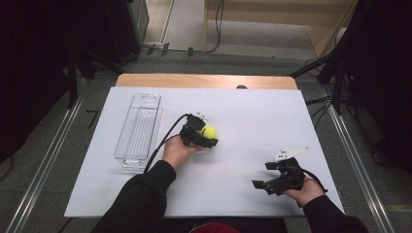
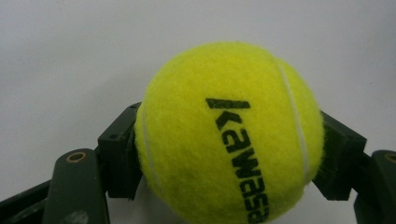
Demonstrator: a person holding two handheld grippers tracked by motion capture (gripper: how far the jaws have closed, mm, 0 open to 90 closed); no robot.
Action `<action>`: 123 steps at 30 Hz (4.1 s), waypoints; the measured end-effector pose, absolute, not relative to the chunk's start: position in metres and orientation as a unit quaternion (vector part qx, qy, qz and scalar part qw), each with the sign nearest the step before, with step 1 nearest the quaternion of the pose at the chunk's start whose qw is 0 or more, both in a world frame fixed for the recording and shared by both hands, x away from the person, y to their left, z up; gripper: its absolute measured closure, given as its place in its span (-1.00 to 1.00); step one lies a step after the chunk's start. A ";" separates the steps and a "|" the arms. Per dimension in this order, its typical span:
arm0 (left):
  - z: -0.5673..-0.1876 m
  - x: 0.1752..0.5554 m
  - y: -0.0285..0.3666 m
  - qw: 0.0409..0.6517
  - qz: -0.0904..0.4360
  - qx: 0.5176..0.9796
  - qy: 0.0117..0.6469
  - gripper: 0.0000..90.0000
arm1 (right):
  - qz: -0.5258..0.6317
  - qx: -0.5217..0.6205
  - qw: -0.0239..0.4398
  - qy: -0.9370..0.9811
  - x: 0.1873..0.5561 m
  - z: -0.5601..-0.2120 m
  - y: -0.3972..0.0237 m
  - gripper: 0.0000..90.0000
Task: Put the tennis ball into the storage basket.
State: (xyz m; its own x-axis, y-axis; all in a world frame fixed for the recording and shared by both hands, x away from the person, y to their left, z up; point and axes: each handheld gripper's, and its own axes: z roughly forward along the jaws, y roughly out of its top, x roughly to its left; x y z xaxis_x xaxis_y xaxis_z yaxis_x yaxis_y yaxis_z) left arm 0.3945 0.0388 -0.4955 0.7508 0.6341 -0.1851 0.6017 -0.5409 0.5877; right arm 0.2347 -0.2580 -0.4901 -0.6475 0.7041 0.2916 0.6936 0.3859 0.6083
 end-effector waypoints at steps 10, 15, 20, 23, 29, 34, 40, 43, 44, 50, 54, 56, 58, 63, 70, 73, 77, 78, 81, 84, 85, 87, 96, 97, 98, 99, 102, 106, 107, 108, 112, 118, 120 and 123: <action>-0.494 0.396 0.040 0.327 0.020 0.874 0.359 -0.41 | 0.361 0.418 0.007 0.834 0.235 -0.490 -0.258 -0.88; -0.492 0.397 0.042 0.324 0.019 0.876 0.356 -0.41 | 0.361 0.420 0.007 0.833 0.235 -0.490 -0.258 -0.88; -0.489 0.397 0.044 0.326 0.018 0.876 0.356 -0.41 | 0.361 0.420 0.007 0.833 0.235 -0.490 -0.258 -0.88; -0.487 0.397 0.044 0.329 0.015 0.875 0.355 -0.41 | 0.361 0.420 0.007 0.833 0.235 -0.490 -0.258 -0.88; -0.481 0.396 0.046 0.332 0.011 0.875 0.354 -0.41 | 0.361 0.419 0.006 0.833 0.235 -0.490 -0.258 -0.88; -0.476 0.395 0.047 0.333 0.004 0.876 0.349 -0.41 | 0.360 0.420 0.007 0.833 0.235 -0.490 -0.258 -0.88; -0.472 0.392 0.048 0.332 0.000 0.878 0.344 -0.41 | 0.360 0.419 0.006 0.833 0.234 -0.490 -0.258 -0.88; -0.470 0.391 0.048 0.329 0.000 0.880 0.342 -0.41 | 0.361 0.418 0.007 0.834 0.235 -0.490 -0.258 -0.88; -0.469 0.391 0.049 0.327 -0.002 0.881 0.341 -0.41 | 0.361 0.418 0.007 0.834 0.235 -0.490 -0.258 -0.88; -0.465 0.389 0.050 0.326 -0.005 0.884 0.336 -0.41 | 0.361 0.418 0.007 0.834 0.235 -0.490 -0.258 -0.88; -0.462 0.389 0.051 0.327 -0.008 0.884 0.335 -0.41 | 0.361 0.418 0.006 0.834 0.235 -0.490 -0.258 -0.88; -0.460 0.388 0.052 0.326 -0.010 0.884 0.334 -0.41 | 0.360 0.419 0.006 0.833 0.234 -0.490 -0.258 -0.88; -0.458 0.388 0.053 0.323 -0.011 0.886 0.333 -0.41 | 0.360 0.419 0.006 0.833 0.234 -0.490 -0.258 -0.88; -0.456 0.389 0.055 0.323 -0.017 0.886 0.332 -0.41 | 0.361 0.418 0.006 0.834 0.234 -0.490 -0.258 -0.88; -0.450 0.387 0.058 0.322 -0.026 0.887 0.331 -0.41 | 0.361 0.418 0.006 0.834 0.235 -0.490 -0.258 -0.88; -0.448 0.387 0.059 0.318 -0.026 0.889 0.328 -0.41 | 0.361 0.418 0.006 0.833 0.235 -0.490 -0.258 -0.88; -0.446 0.386 0.060 0.317 -0.028 0.890 0.328 -0.41 | 0.361 0.419 0.006 0.833 0.235 -0.490 -0.258 -0.88; -0.445 0.386 0.060 0.317 -0.030 0.890 0.327 -0.41 | 0.361 0.419 0.006 0.833 0.235 -0.490 -0.258 -0.88; -0.443 0.385 0.061 0.314 -0.032 0.892 0.323 -0.41 | 0.361 0.419 0.006 0.833 0.235 -0.490 -0.258 -0.88; -0.441 0.384 0.062 0.311 -0.035 0.894 0.321 -0.41 | 0.362 0.419 0.006 0.833 0.235 -0.491 -0.258 -0.88; -0.440 0.385 0.062 0.309 -0.035 0.895 0.319 -0.41 | 0.361 0.418 0.006 0.833 0.235 -0.491 -0.258 -0.88; -0.439 0.384 0.063 0.310 -0.034 0.896 0.318 -0.41 | 0.362 0.419 0.006 0.833 0.235 -0.491 -0.258 -0.88; -0.433 0.385 0.067 0.309 -0.037 0.897 0.313 -0.41 | 0.362 0.419 0.007 0.833 0.235 -0.490 -0.258 -0.88; -0.432 0.385 0.068 0.310 -0.037 0.897 0.313 -0.41 | 0.362 0.419 0.007 0.833 0.235 -0.490 -0.258 -0.88; -0.430 0.385 0.069 0.310 -0.038 0.897 0.313 -0.41 | 0.362 0.418 0.007 0.833 0.235 -0.490 -0.259 -0.88; -0.430 0.385 0.069 0.310 -0.038 0.897 0.313 -0.41 | 0.362 0.418 0.007 0.833 0.235 -0.490 -0.259 -0.88; -0.428 0.385 0.071 0.309 -0.038 0.898 0.311 -0.41 | 0.362 0.418 0.007 0.833 0.235 -0.490 -0.258 -0.88; -0.424 0.384 0.072 0.304 -0.043 0.899 0.311 -0.41 | 0.361 0.418 0.007 0.834 0.234 -0.490 -0.258 -0.88; -0.424 0.384 0.072 0.304 -0.043 0.899 0.311 -0.41 | 0.361 0.418 0.007 0.834 0.234 -0.490 -0.258 -0.88; -0.423 0.384 0.073 0.306 -0.043 0.899 0.311 -0.41 | 0.361 0.418 0.007 0.834 0.234 -0.490 -0.258 -0.88; -0.420 0.384 0.075 0.307 -0.047 0.898 0.312 -0.41 | 0.361 0.418 0.006 0.834 0.234 -0.490 -0.258 -0.88; -0.418 0.385 0.077 0.304 -0.047 0.899 0.312 -0.41 | 0.362 0.418 0.008 0.833 0.234 -0.490 -0.259 -0.88; -0.418 0.384 0.078 0.303 -0.046 0.899 0.313 -0.41 | 0.362 0.418 0.008 0.833 0.235 -0.490 -0.259 -0.88; -0.416 0.385 0.079 0.303 -0.042 0.899 0.314 -0.41 | 0.362 0.418 0.008 0.833 0.235 -0.490 -0.259 -0.88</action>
